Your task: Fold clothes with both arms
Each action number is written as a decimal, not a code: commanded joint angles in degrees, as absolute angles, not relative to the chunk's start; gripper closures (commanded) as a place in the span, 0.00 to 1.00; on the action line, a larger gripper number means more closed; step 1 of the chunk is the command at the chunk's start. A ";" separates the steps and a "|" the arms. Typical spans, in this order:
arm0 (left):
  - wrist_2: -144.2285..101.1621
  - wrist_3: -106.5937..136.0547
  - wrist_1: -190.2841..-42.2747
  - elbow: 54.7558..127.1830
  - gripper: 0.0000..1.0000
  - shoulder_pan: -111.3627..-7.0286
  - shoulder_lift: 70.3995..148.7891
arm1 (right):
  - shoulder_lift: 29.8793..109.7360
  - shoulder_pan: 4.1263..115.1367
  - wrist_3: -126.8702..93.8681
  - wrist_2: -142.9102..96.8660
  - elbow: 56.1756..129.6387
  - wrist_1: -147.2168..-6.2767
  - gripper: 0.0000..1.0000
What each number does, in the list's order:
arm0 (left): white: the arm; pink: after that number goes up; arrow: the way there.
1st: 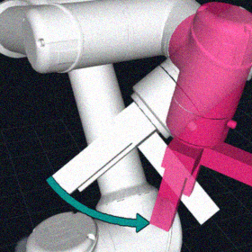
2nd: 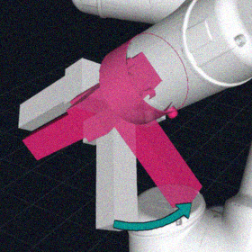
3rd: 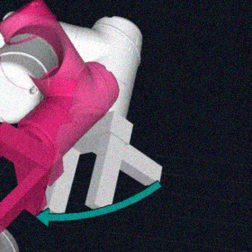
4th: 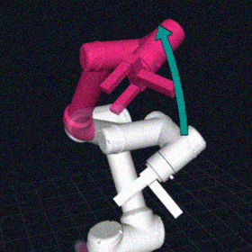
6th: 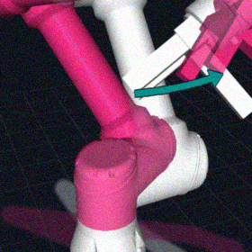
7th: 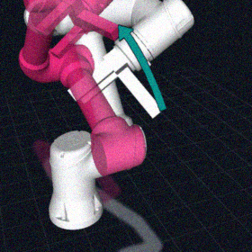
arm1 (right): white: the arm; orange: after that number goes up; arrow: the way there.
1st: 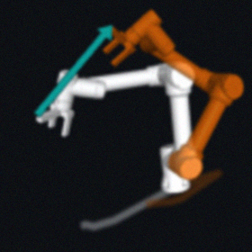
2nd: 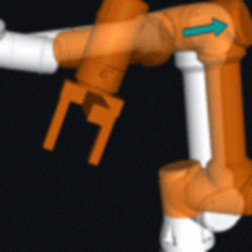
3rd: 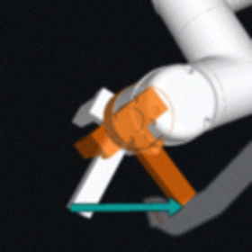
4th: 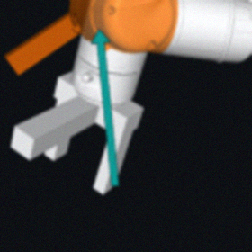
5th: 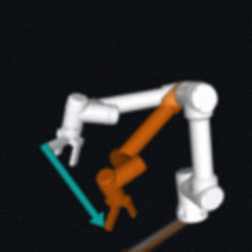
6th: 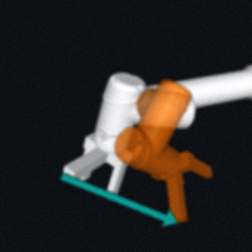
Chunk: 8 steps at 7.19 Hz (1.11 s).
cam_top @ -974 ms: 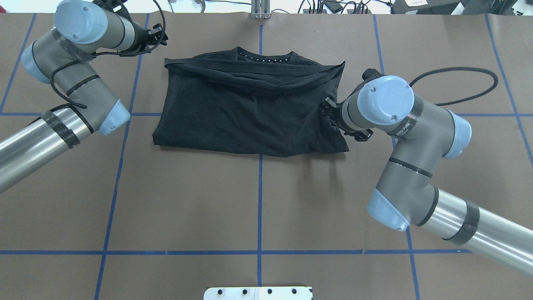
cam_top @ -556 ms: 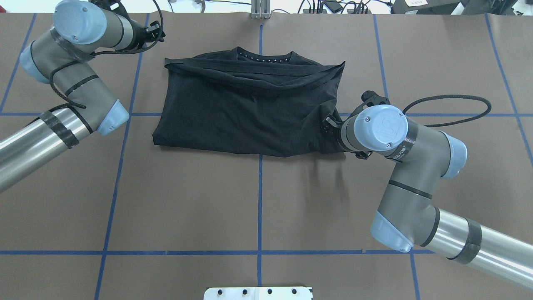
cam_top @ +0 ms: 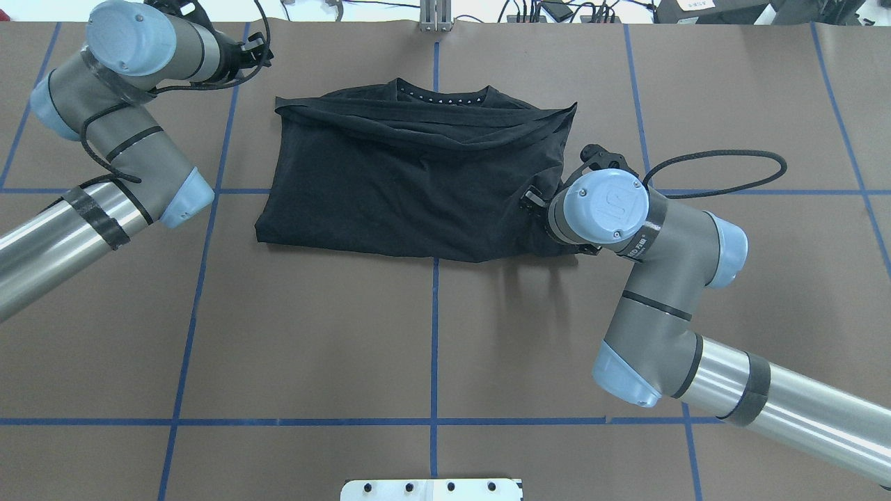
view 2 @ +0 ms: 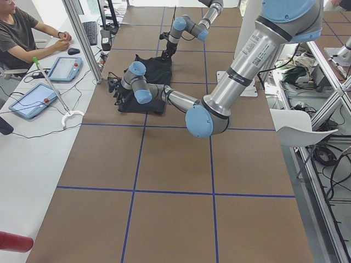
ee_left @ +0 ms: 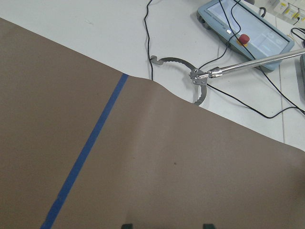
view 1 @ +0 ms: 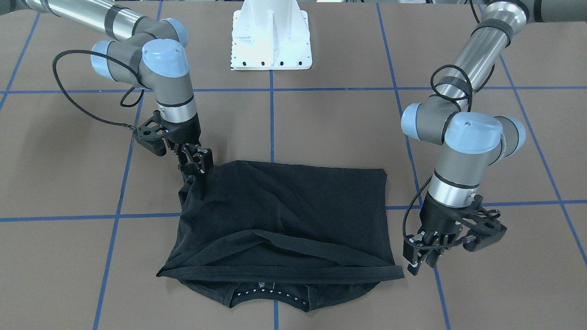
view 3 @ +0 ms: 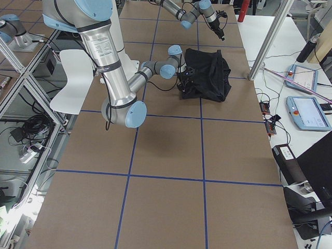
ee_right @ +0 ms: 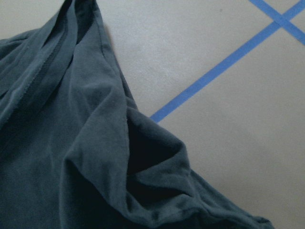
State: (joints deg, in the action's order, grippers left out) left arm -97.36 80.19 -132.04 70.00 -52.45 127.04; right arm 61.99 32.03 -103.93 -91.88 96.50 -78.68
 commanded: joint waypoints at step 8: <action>-97.21 80.24 -132.01 70.49 0.39 -52.47 126.91 | 62.84 32.70 -96.06 -89.47 96.86 -79.45 1.00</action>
State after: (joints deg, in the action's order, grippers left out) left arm -97.21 80.24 -132.01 70.42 -52.43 126.92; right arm 62.38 32.72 -96.09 -89.22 96.70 -79.45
